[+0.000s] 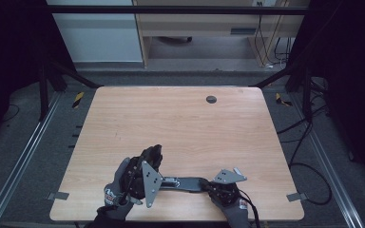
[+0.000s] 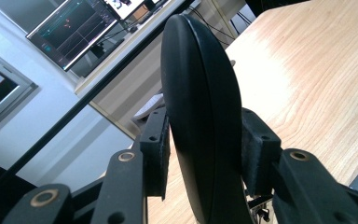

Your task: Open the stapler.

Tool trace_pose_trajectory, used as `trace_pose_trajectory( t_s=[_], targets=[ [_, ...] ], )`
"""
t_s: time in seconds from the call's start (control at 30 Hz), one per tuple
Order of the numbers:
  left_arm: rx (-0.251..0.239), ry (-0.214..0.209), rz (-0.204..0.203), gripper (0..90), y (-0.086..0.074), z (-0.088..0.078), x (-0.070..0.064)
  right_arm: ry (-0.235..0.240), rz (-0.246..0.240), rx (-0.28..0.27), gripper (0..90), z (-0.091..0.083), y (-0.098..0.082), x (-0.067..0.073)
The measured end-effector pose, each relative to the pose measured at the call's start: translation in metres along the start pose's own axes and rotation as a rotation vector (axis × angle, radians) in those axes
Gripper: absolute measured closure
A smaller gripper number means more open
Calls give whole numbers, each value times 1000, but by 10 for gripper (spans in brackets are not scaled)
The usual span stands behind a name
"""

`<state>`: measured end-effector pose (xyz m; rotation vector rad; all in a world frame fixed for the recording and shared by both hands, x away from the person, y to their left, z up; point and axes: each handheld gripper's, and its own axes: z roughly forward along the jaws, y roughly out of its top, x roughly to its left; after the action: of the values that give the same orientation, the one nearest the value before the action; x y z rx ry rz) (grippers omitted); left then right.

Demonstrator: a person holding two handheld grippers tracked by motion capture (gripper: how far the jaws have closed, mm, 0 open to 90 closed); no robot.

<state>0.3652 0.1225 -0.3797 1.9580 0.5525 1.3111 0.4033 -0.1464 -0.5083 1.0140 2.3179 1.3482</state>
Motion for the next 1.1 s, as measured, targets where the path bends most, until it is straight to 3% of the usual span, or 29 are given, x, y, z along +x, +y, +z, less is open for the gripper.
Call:
trace_pose_trajectory(
  t_s=[0.27, 1.1],
  targets=[
    [-4, 10, -39, 579, -6, -4, 11, 0, -2, 1, 900, 0, 0, 0],
    [-8, 25, -100, 566, -20, -12, 28, 3, -5, 2, 900, 1, 0, 1]
  ],
)
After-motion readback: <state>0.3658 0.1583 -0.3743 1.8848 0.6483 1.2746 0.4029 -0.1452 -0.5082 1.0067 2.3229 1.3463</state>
